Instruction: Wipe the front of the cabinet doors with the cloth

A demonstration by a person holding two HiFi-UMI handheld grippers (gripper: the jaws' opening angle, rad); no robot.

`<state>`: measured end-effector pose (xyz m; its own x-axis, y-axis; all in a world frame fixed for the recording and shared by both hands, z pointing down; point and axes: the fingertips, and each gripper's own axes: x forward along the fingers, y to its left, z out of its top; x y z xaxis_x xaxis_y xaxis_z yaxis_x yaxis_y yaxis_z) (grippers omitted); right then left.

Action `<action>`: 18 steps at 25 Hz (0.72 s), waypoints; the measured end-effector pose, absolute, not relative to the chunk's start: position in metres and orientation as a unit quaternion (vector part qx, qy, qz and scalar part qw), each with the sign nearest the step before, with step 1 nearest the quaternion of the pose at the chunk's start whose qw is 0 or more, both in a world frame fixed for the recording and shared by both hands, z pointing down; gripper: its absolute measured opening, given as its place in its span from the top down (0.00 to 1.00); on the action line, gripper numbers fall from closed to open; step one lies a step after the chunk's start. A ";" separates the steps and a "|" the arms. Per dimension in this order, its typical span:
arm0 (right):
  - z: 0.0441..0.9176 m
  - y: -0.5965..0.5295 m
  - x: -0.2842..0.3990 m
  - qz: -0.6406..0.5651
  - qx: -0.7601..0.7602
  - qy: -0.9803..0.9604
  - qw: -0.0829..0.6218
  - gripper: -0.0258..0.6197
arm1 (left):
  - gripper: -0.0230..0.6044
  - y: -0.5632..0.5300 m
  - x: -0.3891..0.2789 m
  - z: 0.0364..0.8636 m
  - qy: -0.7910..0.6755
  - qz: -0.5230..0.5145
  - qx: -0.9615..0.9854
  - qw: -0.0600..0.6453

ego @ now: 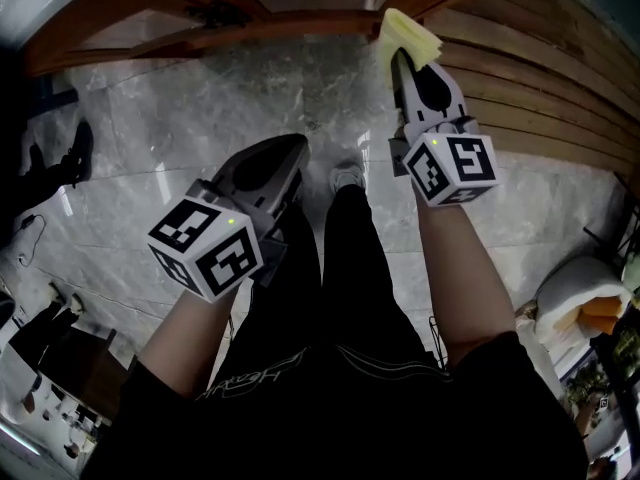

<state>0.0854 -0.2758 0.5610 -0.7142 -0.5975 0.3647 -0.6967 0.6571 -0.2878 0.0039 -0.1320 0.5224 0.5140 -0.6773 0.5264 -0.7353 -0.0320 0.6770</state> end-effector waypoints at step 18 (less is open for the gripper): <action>0.594 -0.214 -0.053 0.205 0.230 -0.939 0.156 0.90 | 0.95 -0.080 -0.091 0.538 -0.539 0.004 0.675 0.504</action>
